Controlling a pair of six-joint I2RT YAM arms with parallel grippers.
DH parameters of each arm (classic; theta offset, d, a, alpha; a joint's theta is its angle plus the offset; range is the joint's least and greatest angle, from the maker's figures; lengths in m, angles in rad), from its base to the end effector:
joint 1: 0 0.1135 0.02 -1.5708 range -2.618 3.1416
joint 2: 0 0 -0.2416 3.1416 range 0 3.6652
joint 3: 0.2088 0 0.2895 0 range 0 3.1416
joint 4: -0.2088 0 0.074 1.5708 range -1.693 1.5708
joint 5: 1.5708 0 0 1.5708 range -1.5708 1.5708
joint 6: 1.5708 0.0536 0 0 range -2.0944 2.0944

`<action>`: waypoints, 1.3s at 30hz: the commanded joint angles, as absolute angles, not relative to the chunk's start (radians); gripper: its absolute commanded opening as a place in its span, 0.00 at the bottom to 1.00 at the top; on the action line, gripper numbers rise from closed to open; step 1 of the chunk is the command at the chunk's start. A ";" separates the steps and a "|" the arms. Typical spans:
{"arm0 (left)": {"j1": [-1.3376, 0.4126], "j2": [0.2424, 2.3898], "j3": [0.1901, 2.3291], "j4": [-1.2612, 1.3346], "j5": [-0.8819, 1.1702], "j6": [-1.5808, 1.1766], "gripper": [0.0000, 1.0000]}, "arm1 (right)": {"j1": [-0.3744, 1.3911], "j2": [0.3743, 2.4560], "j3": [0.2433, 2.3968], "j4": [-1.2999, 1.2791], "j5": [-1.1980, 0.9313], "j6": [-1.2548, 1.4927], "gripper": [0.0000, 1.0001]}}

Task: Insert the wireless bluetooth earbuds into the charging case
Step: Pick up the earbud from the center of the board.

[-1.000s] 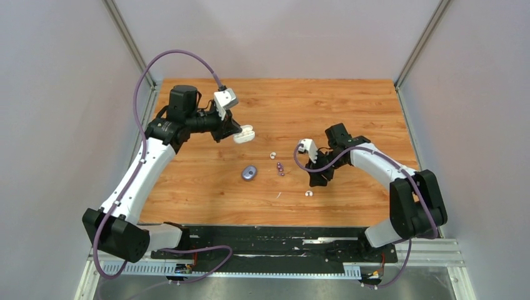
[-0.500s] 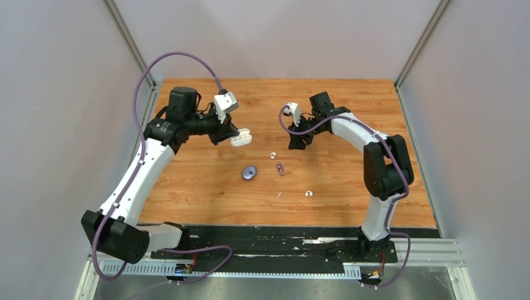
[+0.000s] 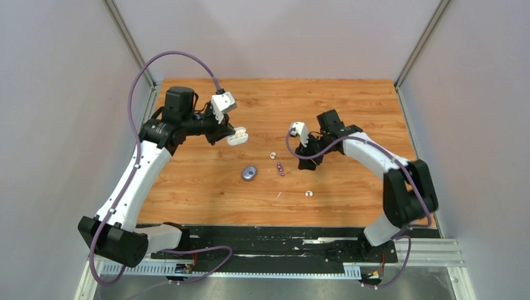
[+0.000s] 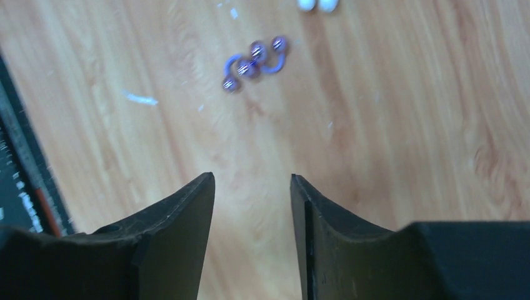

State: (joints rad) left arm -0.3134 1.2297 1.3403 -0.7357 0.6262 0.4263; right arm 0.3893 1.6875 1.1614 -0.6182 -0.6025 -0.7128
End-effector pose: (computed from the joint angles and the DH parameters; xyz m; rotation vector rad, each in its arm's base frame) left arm 0.2845 -0.1252 0.3634 1.0814 1.8288 -0.6170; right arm 0.3327 0.1693 0.1556 -1.4791 2.0796 0.6920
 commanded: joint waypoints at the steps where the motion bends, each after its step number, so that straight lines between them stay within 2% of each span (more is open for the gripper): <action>1: -0.312 1.212 1.357 -0.686 0.633 0.414 0.00 | 0.391 1.426 0.990 -0.638 -0.586 -0.675 0.52; 5: -0.312 1.227 1.359 -0.659 0.642 0.397 0.00 | 0.394 1.343 0.881 -0.662 -0.608 -0.765 0.54; 14: -0.313 1.238 1.372 -0.651 0.662 0.370 0.00 | 0.414 1.345 0.755 -0.642 -0.577 -1.047 0.50; 25: -0.313 1.226 1.362 -0.644 0.660 0.350 0.00 | 0.442 1.395 0.738 -0.596 -0.561 -1.018 0.51; 39: -0.313 1.223 1.353 -0.645 0.658 0.352 0.00 | 0.466 1.442 0.719 -0.577 -0.540 -1.023 0.41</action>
